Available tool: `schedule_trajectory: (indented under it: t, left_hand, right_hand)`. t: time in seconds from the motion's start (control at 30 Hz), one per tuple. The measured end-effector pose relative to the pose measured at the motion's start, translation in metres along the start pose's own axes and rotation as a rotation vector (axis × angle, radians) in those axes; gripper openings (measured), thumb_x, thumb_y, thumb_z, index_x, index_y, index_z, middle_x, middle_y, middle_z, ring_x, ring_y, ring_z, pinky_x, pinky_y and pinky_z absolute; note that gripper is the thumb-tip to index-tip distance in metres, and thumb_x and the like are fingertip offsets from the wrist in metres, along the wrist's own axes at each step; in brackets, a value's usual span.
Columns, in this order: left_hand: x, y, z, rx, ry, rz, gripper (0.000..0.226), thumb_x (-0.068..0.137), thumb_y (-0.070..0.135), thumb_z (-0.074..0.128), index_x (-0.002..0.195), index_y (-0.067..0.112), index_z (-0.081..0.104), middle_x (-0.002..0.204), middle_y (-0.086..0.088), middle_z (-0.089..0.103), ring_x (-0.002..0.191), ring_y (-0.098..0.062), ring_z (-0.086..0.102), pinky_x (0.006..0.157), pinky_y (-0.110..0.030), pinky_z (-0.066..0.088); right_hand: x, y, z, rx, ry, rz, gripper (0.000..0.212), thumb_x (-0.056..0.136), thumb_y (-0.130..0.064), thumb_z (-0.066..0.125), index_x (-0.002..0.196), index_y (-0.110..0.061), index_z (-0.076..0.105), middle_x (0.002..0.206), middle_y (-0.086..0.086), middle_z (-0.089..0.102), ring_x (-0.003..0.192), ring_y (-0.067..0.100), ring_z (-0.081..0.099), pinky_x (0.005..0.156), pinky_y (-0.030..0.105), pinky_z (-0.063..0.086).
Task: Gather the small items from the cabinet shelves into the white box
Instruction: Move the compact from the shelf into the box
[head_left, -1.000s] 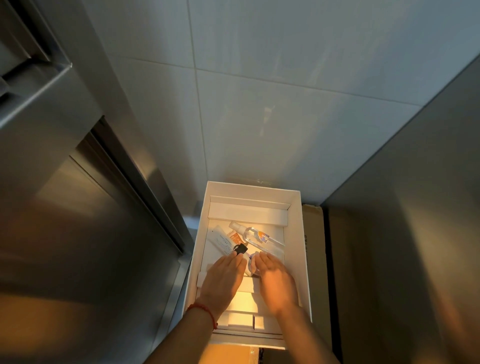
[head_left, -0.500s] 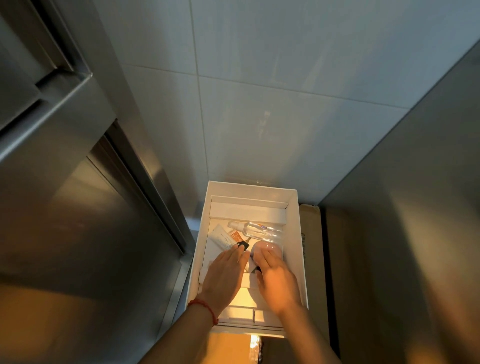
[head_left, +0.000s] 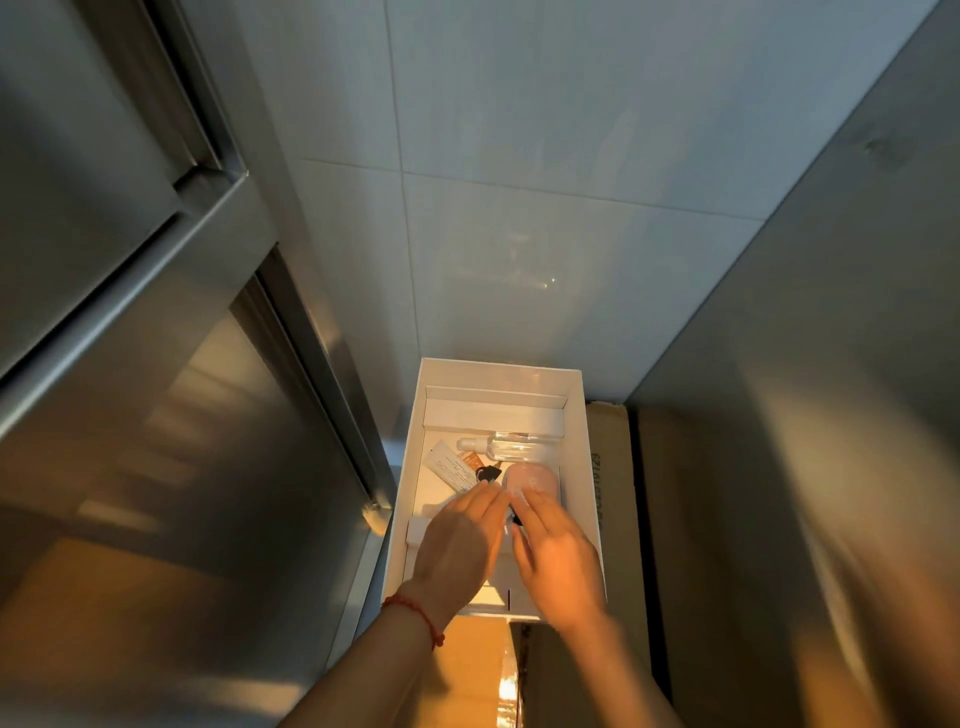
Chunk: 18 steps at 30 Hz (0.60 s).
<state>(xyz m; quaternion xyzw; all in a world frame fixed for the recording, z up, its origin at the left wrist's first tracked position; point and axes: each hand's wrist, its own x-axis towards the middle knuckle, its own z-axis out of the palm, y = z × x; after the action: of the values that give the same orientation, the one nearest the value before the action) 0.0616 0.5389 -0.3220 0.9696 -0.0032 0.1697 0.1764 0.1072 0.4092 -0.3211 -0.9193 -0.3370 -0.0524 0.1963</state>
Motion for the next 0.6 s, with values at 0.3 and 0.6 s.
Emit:
schedule_trajectory:
  t: [0.3,0.6]
  left_hand:
    - [-0.028,0.01,-0.009,0.058,0.088,0.022,0.024,0.069,0.016,0.08,0.09,0.006,0.076,0.089,-0.008,0.074,0.081,-0.019,0.072,0.071,-0.03,0.056]
    - [-0.062,0.019,-0.016,0.128,-0.013,-0.036,0.045,0.046,0.026,0.093,0.085,0.012,0.077,0.085,-0.003,0.074,0.078,-0.016,0.072,0.066,-0.029,0.056]
  right_hand:
    - [-0.026,-0.013,-0.013,-0.001,0.073,-0.001,0.029,0.086,-0.025,0.053,0.105,-0.013,0.072,0.106,0.003,0.071,0.093,0.017,0.069,0.081,0.028,0.053]
    - [-0.062,-0.02,-0.012,-0.002,0.007,-0.022,0.066,0.103,-0.04,0.012,0.104,-0.014,0.072,0.106,0.004,0.071,0.097,0.018,0.068,0.083,0.029,0.053]
